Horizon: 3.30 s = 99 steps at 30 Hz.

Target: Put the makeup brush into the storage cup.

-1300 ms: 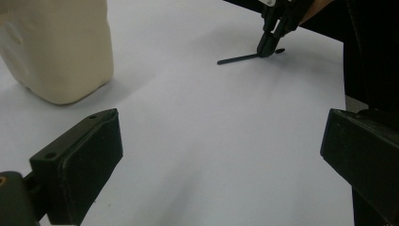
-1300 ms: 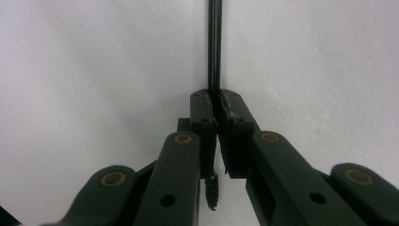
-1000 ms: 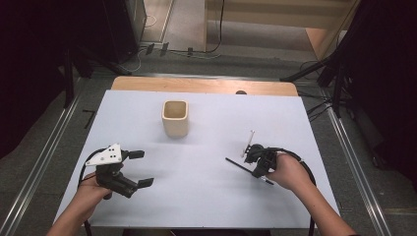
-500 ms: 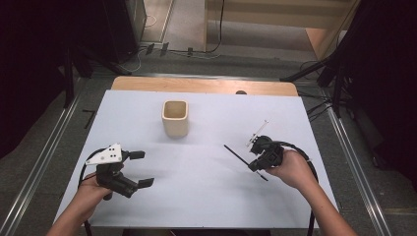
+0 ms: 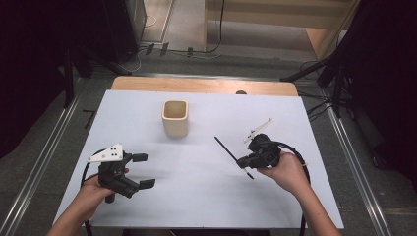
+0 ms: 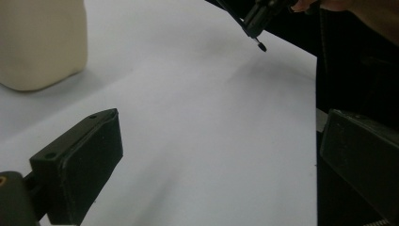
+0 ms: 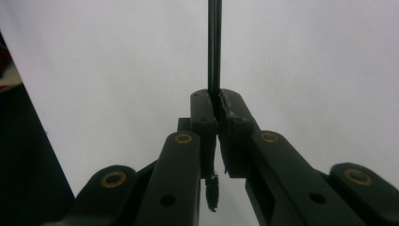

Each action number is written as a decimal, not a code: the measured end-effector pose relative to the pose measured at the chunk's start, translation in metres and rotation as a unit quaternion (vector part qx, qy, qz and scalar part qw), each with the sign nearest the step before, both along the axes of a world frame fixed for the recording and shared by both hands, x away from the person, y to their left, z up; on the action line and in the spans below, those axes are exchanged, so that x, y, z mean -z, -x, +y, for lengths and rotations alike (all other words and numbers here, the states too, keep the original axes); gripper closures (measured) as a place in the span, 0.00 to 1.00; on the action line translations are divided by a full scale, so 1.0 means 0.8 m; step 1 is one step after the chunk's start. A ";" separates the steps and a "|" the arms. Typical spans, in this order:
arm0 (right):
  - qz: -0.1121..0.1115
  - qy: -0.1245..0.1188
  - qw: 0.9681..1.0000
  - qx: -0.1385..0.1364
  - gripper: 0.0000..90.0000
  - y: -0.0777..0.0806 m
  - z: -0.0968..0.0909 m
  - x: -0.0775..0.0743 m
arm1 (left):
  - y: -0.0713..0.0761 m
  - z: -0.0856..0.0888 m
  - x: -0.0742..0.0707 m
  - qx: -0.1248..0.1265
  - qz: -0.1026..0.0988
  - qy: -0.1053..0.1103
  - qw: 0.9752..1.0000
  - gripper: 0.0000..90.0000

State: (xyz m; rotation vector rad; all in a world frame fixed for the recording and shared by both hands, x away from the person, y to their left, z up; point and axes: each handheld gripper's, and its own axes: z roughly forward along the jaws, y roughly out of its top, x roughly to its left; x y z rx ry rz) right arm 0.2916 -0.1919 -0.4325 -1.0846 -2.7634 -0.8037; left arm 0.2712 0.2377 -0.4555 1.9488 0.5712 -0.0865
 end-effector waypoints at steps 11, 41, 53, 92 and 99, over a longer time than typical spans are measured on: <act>-0.017 -0.064 0.997 -0.028 0.96 0.011 0.014 0.002 | 0.000 -0.004 -0.006 0.011 -0.007 -0.002 1.000 0.00; -0.011 -0.008 0.993 -0.116 0.96 0.030 0.049 0.007 | -0.006 -0.050 -0.023 0.038 0.016 -0.035 0.999 0.00; 0.004 0.036 0.987 -0.158 0.96 0.029 0.070 0.005 | -0.012 -0.074 -0.032 0.064 0.021 -0.054 0.996 0.00; 0.004 0.163 0.943 -0.290 0.96 0.004 0.130 -0.022 | -0.027 -0.120 -0.025 0.100 0.065 -0.113 0.986 0.18; -0.001 0.175 0.936 -0.306 0.96 0.002 0.138 -0.023 | -0.029 -0.126 -0.019 0.101 0.075 -0.124 0.984 0.18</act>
